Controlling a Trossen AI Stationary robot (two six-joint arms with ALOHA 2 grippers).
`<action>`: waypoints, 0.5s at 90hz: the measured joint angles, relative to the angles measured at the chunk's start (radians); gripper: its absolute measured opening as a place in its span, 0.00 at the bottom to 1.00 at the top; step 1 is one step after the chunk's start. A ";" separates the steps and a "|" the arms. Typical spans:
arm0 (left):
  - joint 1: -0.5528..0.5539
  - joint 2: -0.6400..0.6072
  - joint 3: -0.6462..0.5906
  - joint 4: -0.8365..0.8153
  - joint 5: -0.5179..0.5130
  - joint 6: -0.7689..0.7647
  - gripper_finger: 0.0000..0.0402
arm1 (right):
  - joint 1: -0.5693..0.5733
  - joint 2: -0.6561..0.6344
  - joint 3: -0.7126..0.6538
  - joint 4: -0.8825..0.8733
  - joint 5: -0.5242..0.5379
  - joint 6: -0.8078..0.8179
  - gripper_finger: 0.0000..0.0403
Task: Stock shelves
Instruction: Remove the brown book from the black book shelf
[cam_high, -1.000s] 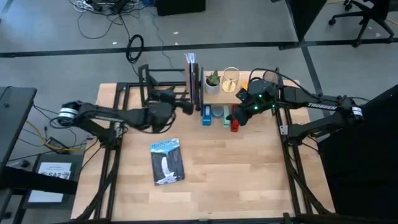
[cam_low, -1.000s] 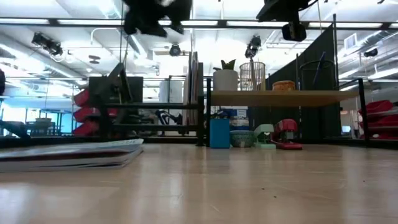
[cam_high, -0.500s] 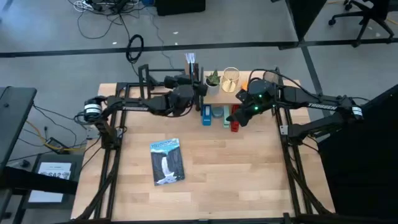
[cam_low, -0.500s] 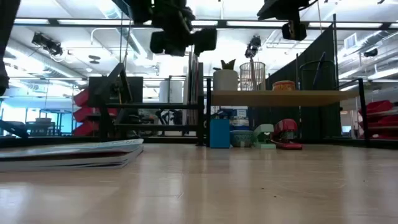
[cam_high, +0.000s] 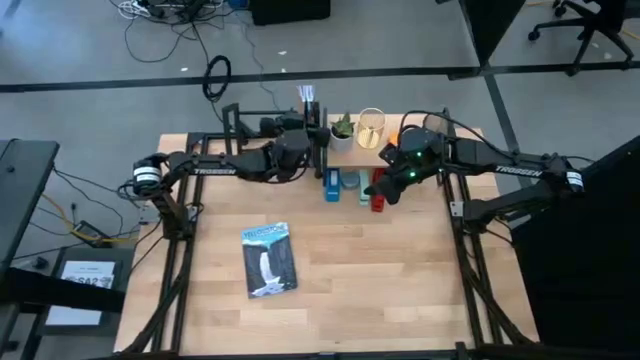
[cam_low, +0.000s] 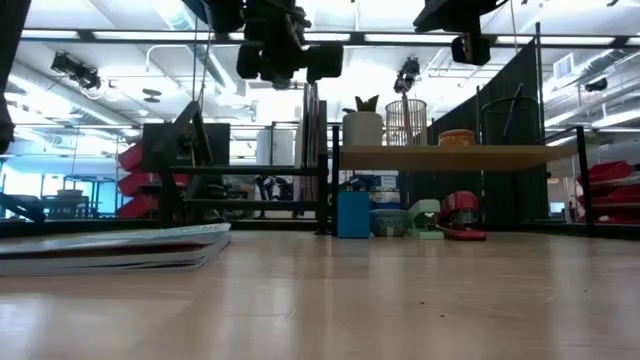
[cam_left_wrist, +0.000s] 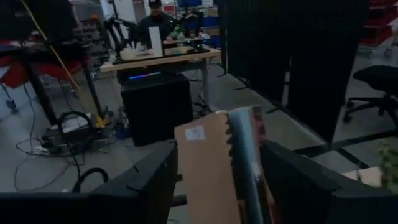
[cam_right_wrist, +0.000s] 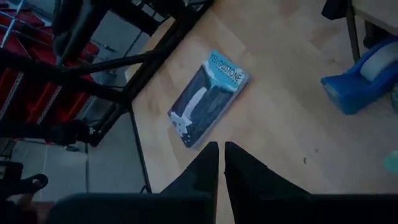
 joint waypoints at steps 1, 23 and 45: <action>0.001 0.000 0.000 -0.007 0.000 -0.006 0.52 | 0.000 0.000 0.000 0.000 0.000 0.000 0.00; 0.034 0.001 -0.001 -0.089 0.051 -0.123 0.52 | 0.000 0.000 0.000 0.000 0.001 -0.002 0.00; 0.070 0.001 -0.001 -0.171 0.174 -0.245 0.45 | 0.000 0.000 0.000 0.000 0.006 -0.002 0.00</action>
